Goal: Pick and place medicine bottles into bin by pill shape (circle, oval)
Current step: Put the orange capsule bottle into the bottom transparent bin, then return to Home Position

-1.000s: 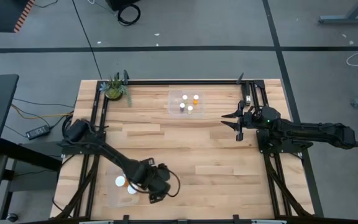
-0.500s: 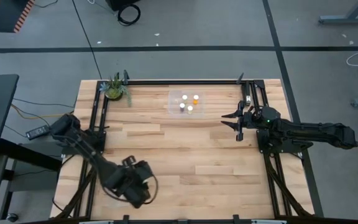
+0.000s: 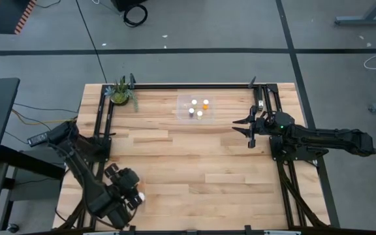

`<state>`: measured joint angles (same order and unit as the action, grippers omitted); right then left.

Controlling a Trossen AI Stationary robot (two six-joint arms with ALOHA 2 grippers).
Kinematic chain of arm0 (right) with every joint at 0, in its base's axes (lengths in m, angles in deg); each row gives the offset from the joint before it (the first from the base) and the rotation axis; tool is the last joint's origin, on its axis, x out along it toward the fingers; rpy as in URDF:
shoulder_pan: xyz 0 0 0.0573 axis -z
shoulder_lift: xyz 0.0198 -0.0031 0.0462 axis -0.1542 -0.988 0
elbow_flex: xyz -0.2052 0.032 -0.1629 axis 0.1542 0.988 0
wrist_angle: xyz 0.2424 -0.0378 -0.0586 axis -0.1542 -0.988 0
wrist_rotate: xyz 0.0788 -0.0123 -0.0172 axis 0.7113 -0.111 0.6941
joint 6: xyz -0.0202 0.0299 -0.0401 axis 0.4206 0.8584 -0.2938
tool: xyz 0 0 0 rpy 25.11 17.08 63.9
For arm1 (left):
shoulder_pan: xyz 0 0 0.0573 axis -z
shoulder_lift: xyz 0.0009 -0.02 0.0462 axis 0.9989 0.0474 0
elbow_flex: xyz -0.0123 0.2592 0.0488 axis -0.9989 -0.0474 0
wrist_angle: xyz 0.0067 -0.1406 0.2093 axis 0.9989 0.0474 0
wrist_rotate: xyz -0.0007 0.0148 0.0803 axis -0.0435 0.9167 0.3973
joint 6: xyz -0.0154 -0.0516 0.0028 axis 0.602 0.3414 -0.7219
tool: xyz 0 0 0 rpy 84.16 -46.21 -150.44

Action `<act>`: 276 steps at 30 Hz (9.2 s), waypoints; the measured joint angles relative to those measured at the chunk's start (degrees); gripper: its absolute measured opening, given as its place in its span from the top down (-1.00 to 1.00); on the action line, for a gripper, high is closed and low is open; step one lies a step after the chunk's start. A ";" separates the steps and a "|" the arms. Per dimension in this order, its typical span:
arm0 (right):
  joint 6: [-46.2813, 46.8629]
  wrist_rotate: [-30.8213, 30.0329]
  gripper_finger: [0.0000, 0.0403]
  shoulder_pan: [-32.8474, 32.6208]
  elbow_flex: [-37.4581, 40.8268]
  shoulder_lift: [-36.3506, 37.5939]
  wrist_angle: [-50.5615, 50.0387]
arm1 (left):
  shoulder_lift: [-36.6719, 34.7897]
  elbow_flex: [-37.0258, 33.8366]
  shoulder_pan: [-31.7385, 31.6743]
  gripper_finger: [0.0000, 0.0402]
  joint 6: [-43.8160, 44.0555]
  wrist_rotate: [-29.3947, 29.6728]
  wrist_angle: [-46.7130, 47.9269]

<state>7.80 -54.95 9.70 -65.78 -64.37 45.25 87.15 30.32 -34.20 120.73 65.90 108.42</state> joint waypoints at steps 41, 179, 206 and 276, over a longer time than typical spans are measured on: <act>0.00 0.00 0.43 0.00 0.00 0.00 0.02 | 0.02 -6.75 5.72 -0.07 17.37 -5.14 -4.26; 0.00 0.02 0.43 -0.02 0.00 0.00 -0.07 | -20.21 2.09 -40.81 0.97 -88.24 -2.23 -42.14; 0.00 0.02 0.43 0.00 0.00 -0.02 -0.11 | -41.05 -40.52 -44.02 0.96 -88.81 -6.23 -77.81; 0.00 0.01 0.43 -6.58 0.02 26.27 -0.17 | -66.34 -79.31 -43.48 0.98 -82.98 -4.23 -102.94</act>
<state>7.80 -54.94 3.12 -65.76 -38.10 45.09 20.82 -49.00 -77.68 37.75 61.67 5.48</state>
